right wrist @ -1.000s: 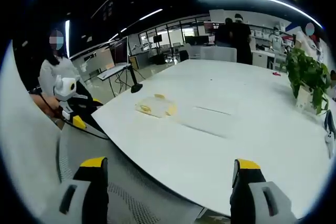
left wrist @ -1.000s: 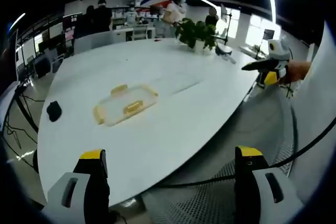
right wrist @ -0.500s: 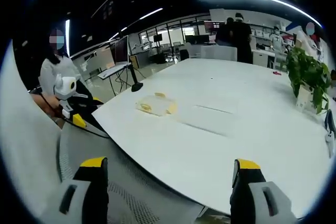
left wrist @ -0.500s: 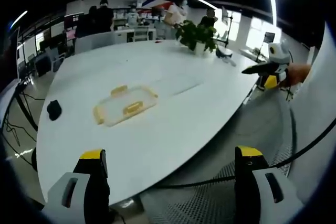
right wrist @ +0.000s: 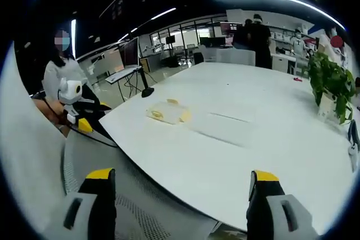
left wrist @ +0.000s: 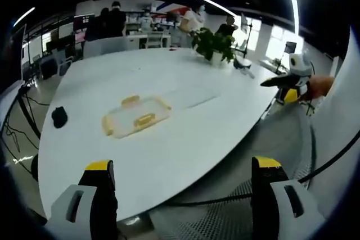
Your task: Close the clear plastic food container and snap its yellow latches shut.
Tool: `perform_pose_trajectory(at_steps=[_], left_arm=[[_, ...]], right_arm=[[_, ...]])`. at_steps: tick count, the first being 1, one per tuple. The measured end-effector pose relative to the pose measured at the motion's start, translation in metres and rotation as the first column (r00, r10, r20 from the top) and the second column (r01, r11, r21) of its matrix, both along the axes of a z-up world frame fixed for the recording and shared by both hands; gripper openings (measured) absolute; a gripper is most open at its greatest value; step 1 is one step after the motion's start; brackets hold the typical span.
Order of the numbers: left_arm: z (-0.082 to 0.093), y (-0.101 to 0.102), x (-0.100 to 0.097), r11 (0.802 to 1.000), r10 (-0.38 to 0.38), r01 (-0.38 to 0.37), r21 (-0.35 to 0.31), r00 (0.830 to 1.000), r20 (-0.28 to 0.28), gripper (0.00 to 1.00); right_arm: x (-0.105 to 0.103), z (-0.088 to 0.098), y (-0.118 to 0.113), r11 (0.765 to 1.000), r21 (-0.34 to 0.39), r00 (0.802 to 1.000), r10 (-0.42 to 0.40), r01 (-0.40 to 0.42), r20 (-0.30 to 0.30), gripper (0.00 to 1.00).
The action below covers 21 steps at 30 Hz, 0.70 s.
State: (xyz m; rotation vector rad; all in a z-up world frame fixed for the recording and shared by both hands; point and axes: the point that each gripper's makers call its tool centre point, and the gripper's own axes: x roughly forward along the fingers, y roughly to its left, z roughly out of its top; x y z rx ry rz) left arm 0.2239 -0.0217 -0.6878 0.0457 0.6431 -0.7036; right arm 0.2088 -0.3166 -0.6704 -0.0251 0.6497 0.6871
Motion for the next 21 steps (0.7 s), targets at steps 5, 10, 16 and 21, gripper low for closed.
perform_pose_trajectory(at_steps=[5,10,16,21], left_arm=[[0.0024,0.0014,0.0022,1.0,0.013,-0.013,-0.018,1.0,0.004,0.98],[0.0032,0.0006,0.002,0.999,0.022,-0.022,-0.039,1.0,-0.005,0.96],[0.0034,-0.0001,0.0036,0.998,0.034,-0.034,-0.059,0.999,-0.011,0.93],[0.003,-0.0012,0.0036,0.998,0.025,-0.025,-0.057,1.0,-0.008,0.93]], right_arm=[[0.0014,0.0003,0.0009,1.0,0.005,1.0,0.0,0.0,0.0,0.99],[0.0028,0.0006,0.0024,1.0,0.01,1.0,0.001,-0.001,0.0,0.99],[0.0039,-0.0002,0.0028,1.0,0.01,1.0,0.004,-0.004,-0.004,0.99],[0.0066,0.0002,0.0023,1.0,0.012,1.0,0.002,-0.002,-0.001,0.99]])
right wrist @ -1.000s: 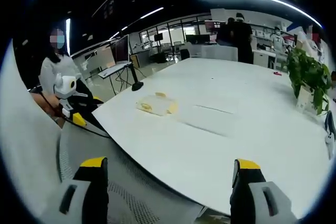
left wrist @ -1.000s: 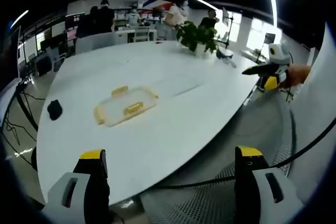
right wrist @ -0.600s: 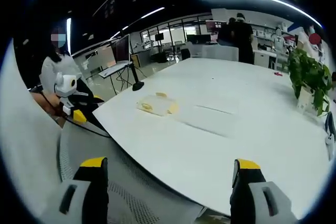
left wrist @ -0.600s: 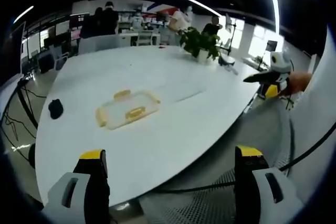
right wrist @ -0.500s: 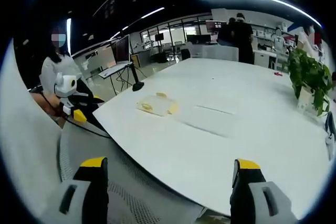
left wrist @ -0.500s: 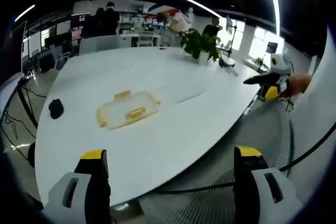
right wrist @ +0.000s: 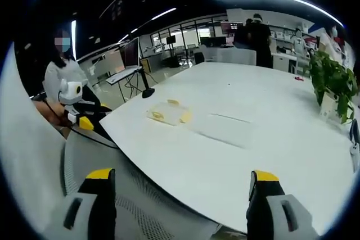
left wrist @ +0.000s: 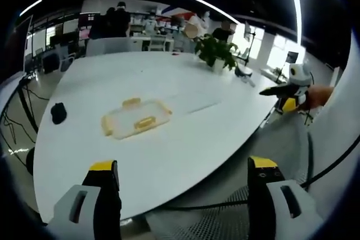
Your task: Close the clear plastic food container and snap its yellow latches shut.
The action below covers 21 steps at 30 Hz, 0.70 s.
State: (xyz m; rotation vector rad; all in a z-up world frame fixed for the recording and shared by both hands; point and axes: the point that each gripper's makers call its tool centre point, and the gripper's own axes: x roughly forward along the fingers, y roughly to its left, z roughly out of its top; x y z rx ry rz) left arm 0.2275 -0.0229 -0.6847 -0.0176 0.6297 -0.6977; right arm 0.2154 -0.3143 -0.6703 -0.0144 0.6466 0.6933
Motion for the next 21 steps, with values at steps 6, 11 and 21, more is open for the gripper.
perform_pose_trajectory(at_steps=[6,11,21], left_arm=[[0.001,0.002,0.003,1.0,-0.015,0.015,0.014,1.0,0.015,0.91],[0.003,0.003,0.006,0.998,-0.045,0.043,0.039,0.999,0.031,0.9],[0.007,0.009,0.017,0.99,-0.113,0.106,0.094,0.992,0.064,0.87]], right_arm=[[0.005,0.002,0.004,1.0,-0.002,1.0,0.013,-0.013,0.01,0.99],[0.009,0.005,0.011,0.999,-0.005,0.999,0.037,-0.037,0.024,0.99],[0.026,0.012,0.032,0.991,-0.042,0.99,0.127,-0.125,0.06,0.99]])
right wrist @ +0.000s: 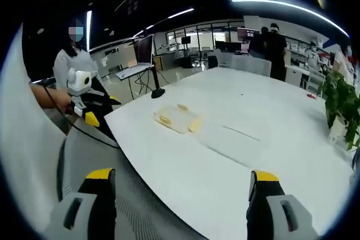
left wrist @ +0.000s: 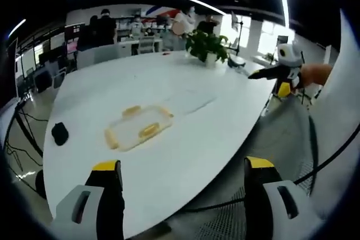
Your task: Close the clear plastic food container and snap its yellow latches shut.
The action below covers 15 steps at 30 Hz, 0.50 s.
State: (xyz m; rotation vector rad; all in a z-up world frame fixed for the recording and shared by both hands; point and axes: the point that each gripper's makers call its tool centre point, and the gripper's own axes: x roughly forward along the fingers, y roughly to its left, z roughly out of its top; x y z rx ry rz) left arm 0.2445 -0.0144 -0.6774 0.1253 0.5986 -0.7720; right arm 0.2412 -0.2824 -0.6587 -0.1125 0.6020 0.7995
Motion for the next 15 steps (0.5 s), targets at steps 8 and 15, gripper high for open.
perform_pose_trajectory(at_steps=[8,15], left_arm=[[0.003,0.002,0.011,0.999,-0.049,0.048,0.012,0.999,0.016,0.84],[0.004,0.003,0.02,0.995,-0.096,0.096,0.02,0.995,0.02,0.83]], right_arm=[[0.015,0.005,0.018,0.999,-0.007,0.999,0.049,-0.048,0.018,0.99],[0.022,0.004,0.033,0.992,-0.051,0.992,0.121,-0.119,0.037,0.97]])
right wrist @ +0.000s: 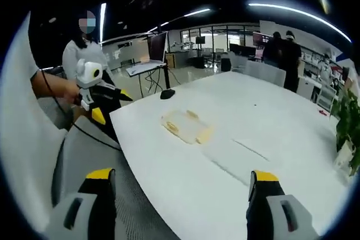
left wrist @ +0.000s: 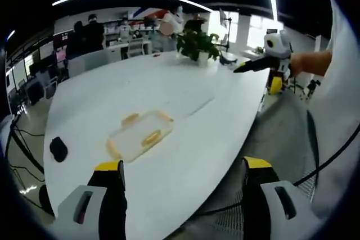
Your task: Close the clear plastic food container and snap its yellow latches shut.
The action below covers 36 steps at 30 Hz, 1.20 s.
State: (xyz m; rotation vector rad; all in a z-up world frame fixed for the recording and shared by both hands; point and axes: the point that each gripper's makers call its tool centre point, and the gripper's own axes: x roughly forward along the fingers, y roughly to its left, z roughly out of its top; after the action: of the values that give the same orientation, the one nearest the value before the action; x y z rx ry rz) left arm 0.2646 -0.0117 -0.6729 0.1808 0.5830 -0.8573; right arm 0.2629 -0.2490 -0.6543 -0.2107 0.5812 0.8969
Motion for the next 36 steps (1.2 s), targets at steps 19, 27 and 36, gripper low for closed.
perform_pose_trajectory(at_steps=[19,27,36], left_arm=[[0.01,0.015,0.037,0.993,-0.109,0.106,0.06,0.993,0.053,0.79],[0.012,0.021,0.055,0.986,-0.146,0.139,0.092,0.987,0.066,0.76],[0.002,0.028,0.073,0.976,-0.186,0.177,0.127,0.981,0.056,0.72]], right_arm=[[0.037,0.009,0.036,0.992,-0.076,0.993,0.108,-0.104,0.048,0.91],[0.052,0.009,0.044,0.981,-0.128,0.985,0.154,-0.144,0.075,0.86],[0.07,0.006,0.051,0.975,-0.142,0.98,0.182,-0.17,0.079,0.8]])
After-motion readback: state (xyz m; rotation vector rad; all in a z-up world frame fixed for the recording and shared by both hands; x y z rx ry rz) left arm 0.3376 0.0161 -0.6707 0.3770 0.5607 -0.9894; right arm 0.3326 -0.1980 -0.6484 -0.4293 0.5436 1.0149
